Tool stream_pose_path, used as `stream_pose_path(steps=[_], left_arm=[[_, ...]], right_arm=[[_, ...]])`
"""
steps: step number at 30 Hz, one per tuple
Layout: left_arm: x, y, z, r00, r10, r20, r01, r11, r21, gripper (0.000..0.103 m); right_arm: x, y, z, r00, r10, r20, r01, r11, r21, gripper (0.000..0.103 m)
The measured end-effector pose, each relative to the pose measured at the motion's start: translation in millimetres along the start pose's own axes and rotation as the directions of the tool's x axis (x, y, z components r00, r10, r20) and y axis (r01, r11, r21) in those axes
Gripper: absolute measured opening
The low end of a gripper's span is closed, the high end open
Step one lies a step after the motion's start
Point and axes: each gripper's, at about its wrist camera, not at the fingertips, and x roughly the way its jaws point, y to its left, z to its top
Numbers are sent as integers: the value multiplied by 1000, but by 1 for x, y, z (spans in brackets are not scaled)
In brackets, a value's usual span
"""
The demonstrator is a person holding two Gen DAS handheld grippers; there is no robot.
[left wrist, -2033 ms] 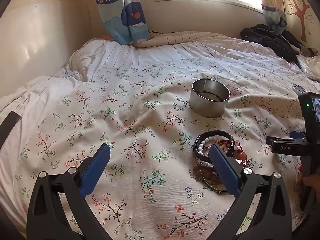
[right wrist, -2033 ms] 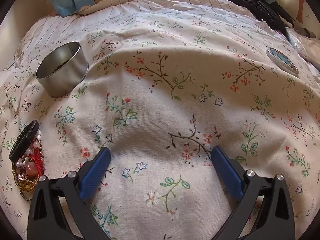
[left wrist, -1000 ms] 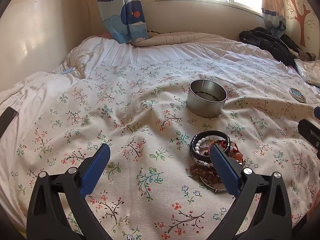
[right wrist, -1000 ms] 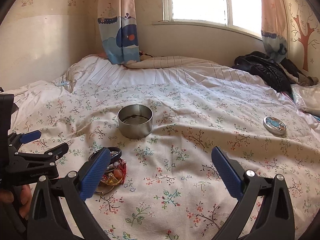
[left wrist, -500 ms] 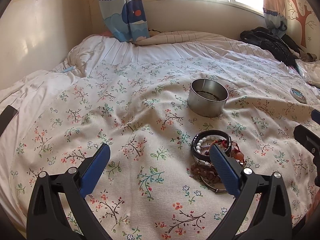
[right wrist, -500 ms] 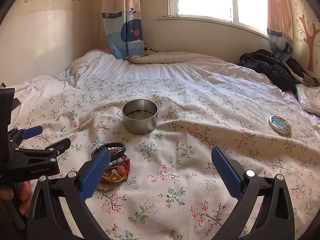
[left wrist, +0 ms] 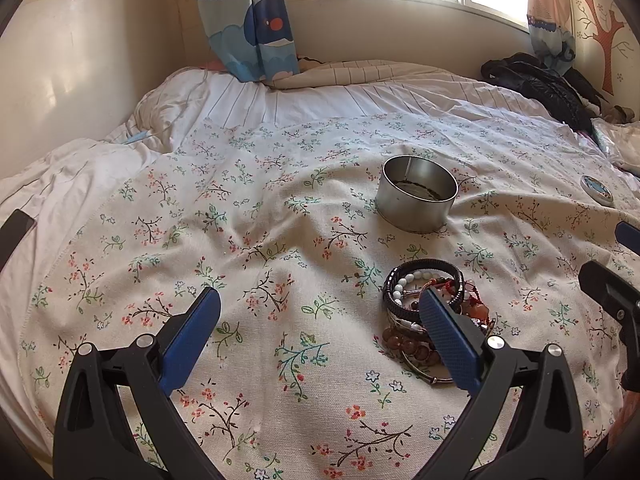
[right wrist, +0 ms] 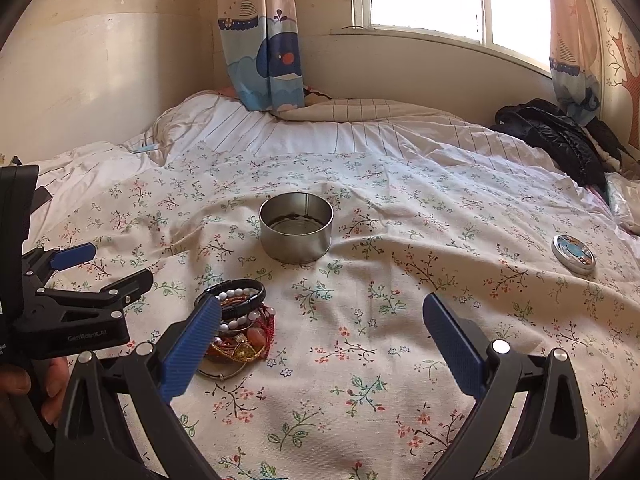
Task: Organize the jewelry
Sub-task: 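Move both tools toward the bracelet pile beside the silver tin, then close the left tool on the black leather bracelet while the right tool reaches into the pile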
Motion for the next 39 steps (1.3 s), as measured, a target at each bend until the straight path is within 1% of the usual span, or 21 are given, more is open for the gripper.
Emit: stream_pose_path(steps=[5, 9, 12, 14, 15, 16, 18, 23, 25, 28, 29, 30, 31, 32, 34, 35, 36, 37, 39], left_arm=[[0, 0, 1, 1000, 0, 0, 0, 1000, 1, 96], [0, 1, 0, 1000, -1, -1, 1, 1000, 0, 96], [0, 0, 0, 1000, -4, 0, 4, 1000, 1, 96], [1, 0, -2, 1000, -9, 0, 9, 1000, 6, 96], [2, -1, -3, 1000, -14, -2, 14, 1000, 10, 96], [2, -3, -3, 1000, -22, -5, 22, 1000, 18, 96], [5, -9, -3, 999, -31, -14, 32, 999, 40, 96], [8, -29, -4, 996, -79, -30, 81, 991, 103, 96], [10, -39, -4, 994, -103, -33, 106, 985, 135, 96], [20, -56, -4, 993, -109, -47, 116, 975, 192, 96], [24, -62, -3, 993, -101, -52, 110, 970, 215, 95], [28, -68, -4, 994, -89, -56, 100, 965, 241, 91], [33, -74, -5, 994, -83, -67, 98, 959, 267, 82], [39, -79, -6, 993, -83, -84, 104, 953, 283, 78], [48, -84, -7, 987, -102, -122, 134, 947, 292, 58], [51, -84, -8, 984, -115, -134, 149, 946, 287, 52], [53, -83, -7, 979, -142, -145, 177, 946, 272, 40], [55, -81, -7, 972, -174, -159, 210, 945, 250, 26], [56, -75, -5, 966, -206, -158, 237, 948, 211, 17]], right_arm=[[4, 5, 0, 1000, 14, -6, -14, 1000, -19, 97], [6, 4, 0, 1000, 21, -10, -21, 1000, -10, 97], [11, -1, 1, 1000, 0, -12, 1, 1000, 15, 97], [15, -7, 2, 1000, -16, -18, 17, 999, 39, 94], [17, -10, 2, 1000, -15, -24, 16, 999, 52, 84], [19, -13, 2, 999, -12, -33, 14, 998, 63, 68], [24, -16, 1, 999, -5, -53, 10, 997, 78, 57], [29, -18, 1, 999, -2, -54, 6, 996, 91, 58], [28, -20, 1, 999, -1, -50, 6, 995, 97, 66], [27, -24, 1, 999, 1, -41, 4, 993, 118, 68], [26, -27, 1, 999, 3, -40, 3, 992, 128, 69], [26, -28, 1, 999, 5, -40, 1, 990, 139, 70], [26, -31, 1, 999, 6, -40, 0, 989, 149, 72], [26, -33, 1, 999, 9, -38, -3, 987, 158, 72], [26, -36, 1, 999, 13, -34, -7, 985, 173, 75], [25, -37, 1, 999, 17, -32, -11, 984, 178, 75], [25, -37, 1, 999, 19, -31, -13, 983, 181, 76], [26, -37, 0, 999, 21, -31, -15, 983, 183, 77], [27, -38, 0, 999, 29, -37, -22, 982, 186, 77]])
